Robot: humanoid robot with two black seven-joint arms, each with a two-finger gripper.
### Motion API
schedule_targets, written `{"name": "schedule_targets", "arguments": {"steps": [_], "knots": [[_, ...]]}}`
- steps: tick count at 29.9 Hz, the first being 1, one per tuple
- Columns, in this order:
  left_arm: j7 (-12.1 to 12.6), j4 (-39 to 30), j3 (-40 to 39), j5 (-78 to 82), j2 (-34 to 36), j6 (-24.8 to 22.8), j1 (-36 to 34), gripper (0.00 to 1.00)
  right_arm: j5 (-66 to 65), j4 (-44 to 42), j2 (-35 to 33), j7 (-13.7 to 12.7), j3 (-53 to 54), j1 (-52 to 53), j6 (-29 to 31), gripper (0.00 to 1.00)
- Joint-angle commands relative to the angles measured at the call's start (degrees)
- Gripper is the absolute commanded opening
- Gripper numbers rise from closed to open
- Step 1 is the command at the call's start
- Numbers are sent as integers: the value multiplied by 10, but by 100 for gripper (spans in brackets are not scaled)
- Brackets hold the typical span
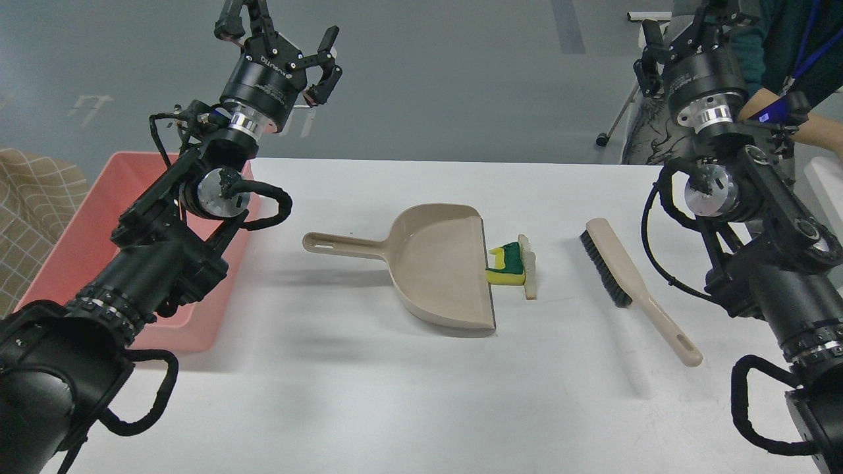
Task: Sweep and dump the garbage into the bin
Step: 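Lower the left gripper from above the pink bin toward the dustpan handle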
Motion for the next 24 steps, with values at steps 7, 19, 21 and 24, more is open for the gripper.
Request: {"name": "schedule_targets", "arguments": {"steps": [7, 19, 21, 24], "knots": [[4, -1, 1, 0, 1, 2, 3, 98, 0, -3, 0, 0, 1, 0, -4, 100], [2, -2, 9, -4, 33, -4, -10, 98, 0, -7, -26, -1, -3, 8, -2, 100], [4, -3, 7, -4, 35, -16, -11, 98, 0, -18, -30, -1, -4, 8, -6, 100], [10, -2, 11, -3, 39, -38, -17, 98, 0, -56, -35, -1, -11, 20, -5, 100]]}}
